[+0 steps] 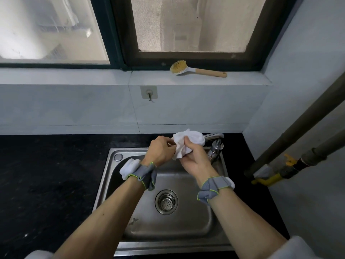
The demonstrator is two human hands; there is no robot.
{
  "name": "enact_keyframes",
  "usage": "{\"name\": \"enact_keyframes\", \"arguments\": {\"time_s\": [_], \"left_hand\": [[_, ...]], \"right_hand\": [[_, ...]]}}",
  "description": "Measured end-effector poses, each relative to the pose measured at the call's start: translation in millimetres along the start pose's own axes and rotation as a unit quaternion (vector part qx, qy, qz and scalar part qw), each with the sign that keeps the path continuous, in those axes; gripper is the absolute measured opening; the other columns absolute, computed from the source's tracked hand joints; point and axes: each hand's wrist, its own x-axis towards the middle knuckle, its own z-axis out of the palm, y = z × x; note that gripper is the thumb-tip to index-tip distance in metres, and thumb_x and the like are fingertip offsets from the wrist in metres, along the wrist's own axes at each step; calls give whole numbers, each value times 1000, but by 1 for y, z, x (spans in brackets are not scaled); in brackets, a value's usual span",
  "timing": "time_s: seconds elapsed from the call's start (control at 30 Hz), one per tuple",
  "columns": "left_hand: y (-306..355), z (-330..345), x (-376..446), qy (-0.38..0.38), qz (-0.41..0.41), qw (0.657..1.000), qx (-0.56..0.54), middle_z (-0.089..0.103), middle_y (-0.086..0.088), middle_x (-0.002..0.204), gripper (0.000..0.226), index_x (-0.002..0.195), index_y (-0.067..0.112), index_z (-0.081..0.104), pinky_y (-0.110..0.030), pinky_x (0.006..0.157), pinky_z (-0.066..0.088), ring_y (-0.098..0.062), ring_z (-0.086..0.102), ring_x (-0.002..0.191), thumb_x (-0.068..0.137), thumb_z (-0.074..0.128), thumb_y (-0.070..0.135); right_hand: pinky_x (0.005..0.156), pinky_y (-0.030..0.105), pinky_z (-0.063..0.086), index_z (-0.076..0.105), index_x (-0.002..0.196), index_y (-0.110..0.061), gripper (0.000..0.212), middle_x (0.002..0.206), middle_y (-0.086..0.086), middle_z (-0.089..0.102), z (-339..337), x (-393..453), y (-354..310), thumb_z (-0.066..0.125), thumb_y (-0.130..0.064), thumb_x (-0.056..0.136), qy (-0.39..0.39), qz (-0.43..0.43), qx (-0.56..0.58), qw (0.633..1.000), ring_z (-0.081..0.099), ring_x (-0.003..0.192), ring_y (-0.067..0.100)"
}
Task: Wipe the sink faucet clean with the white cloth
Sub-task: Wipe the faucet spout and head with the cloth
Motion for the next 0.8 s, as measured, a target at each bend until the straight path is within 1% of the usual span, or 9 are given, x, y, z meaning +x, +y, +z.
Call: {"name": "enact_keyframes", "arguments": {"time_s": [0.1,0.2,0.27,0.33,0.4,0.53,0.6,0.7,0.8], "left_hand": [[-1,2,2,7,6,1000,25,76,-14,94,26,105,10,73,-29,77,51,-31,69,94,89,55,20],[-3,5,5,21,10,999,47,75,-13,99,25,106,11,72,-33,83,54,-32,69,96,88,55,19],[-4,6,5,32,18,997,69,74,-14,101,24,105,12,71,-33,81,52,-35,68,98,89,56,20],[-2,8,6,42,29,993,105,73,-16,104,23,106,13,70,-33,79,49,-39,66,99,89,56,21],[0,8,5,49,38,988,141,71,-18,105,23,107,12,68,-35,75,47,-41,64,100,89,55,21],[5,9,0,52,55,979,188,67,-23,106,22,103,6,64,-38,72,42,-46,61,100,89,50,16],[5,9,0,51,58,977,197,68,-22,107,23,105,7,65,-37,71,40,-45,61,100,89,51,14],[1,9,4,47,65,978,193,70,-17,110,25,110,14,68,-37,75,44,-41,63,103,90,54,20],[-4,10,6,49,60,981,179,72,-13,112,28,114,19,69,-37,81,49,-36,65,104,92,54,27]], "right_hand": [[88,39,54,53,128,-3,38,111,18,65,-3,-2,-1,54,-14,91,-45,15,14,999,63,99,30],[111,41,39,46,136,3,51,122,21,58,-5,1,-2,58,-12,89,-30,21,12,999,58,109,31],[113,38,37,46,139,1,48,120,20,58,-2,1,-4,56,-8,93,-9,19,11,1000,61,99,28],[85,32,58,50,135,-1,43,112,17,62,3,-1,-8,57,-4,93,32,6,-5,999,64,84,24],[53,27,58,52,128,0,36,105,16,62,9,-1,-9,58,-2,93,84,-1,-41,996,64,78,22],[40,20,50,52,123,-1,32,125,21,59,11,9,-9,59,-4,92,141,-16,-86,986,65,109,32],[48,25,55,51,124,0,34,129,21,56,7,15,-8,60,-4,91,160,-28,-84,983,63,108,32],[88,54,54,47,132,-3,45,129,21,58,1,16,-10,62,-10,90,169,-27,-61,983,62,109,35],[95,60,48,44,138,-9,48,132,19,57,-2,14,-12,60,-15,93,155,-23,-45,987,60,115,37]]}}
